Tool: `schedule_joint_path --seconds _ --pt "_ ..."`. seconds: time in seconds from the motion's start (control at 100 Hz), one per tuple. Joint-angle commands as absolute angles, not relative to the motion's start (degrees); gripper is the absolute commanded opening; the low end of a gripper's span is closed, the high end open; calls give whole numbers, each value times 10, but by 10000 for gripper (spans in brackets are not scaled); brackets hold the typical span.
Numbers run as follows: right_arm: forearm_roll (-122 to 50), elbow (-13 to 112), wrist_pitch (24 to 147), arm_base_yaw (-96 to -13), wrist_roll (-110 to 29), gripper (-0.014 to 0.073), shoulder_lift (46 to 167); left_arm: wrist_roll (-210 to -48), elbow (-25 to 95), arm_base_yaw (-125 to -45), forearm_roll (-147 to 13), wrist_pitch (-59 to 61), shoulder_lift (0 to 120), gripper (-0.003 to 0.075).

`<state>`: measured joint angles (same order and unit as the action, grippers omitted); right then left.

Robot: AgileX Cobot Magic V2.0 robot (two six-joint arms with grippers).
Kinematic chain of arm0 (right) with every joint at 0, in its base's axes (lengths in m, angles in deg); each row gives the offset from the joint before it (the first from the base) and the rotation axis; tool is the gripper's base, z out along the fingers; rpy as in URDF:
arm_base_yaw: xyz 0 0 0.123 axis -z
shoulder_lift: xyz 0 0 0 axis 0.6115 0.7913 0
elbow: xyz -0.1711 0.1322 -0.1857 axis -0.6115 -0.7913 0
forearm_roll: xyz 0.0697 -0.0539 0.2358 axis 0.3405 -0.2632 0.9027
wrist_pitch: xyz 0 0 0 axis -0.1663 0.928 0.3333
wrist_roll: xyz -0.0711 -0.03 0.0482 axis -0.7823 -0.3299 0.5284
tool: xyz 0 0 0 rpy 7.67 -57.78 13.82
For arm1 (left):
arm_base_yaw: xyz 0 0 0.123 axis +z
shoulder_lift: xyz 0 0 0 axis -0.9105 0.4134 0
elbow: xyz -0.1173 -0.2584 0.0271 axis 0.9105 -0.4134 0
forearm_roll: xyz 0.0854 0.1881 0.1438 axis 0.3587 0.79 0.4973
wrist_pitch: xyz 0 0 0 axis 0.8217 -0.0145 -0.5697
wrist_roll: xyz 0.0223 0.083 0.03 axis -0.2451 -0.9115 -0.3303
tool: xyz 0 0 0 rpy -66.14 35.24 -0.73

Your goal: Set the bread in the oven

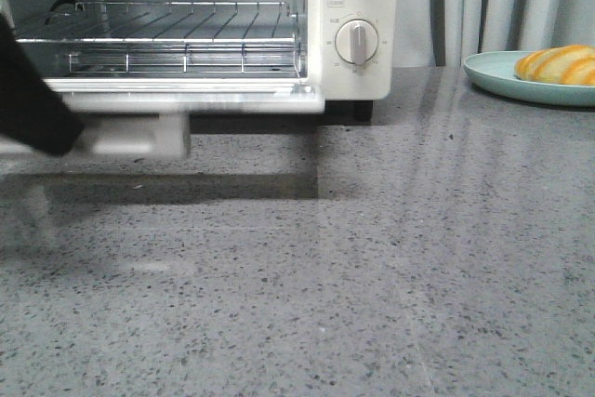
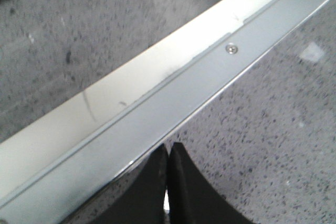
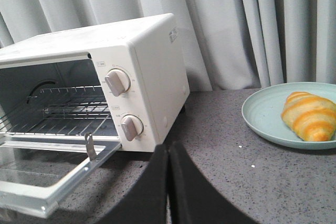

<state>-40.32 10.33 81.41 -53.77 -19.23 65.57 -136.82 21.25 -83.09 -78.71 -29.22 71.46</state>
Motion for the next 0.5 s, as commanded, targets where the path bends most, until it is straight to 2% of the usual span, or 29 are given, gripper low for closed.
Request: schedule_joint_path --seconds 0.0,0.17,0.34,0.49 --pt "-406 125 763 -538 -196 -69 665 -1361 221 -830 -808 -221 703 -22" --pt "-406 125 783 -538 -196 -69 665 -1362 220 -830 -808 -224 703 -22" --pt "-403 144 854 -538 -196 -68 666 -1361 220 -830 -808 -259 702 -22" --pt "-435 200 892 -537 -196 -63 686 -1359 220 -830 -828 -261 648 -22"
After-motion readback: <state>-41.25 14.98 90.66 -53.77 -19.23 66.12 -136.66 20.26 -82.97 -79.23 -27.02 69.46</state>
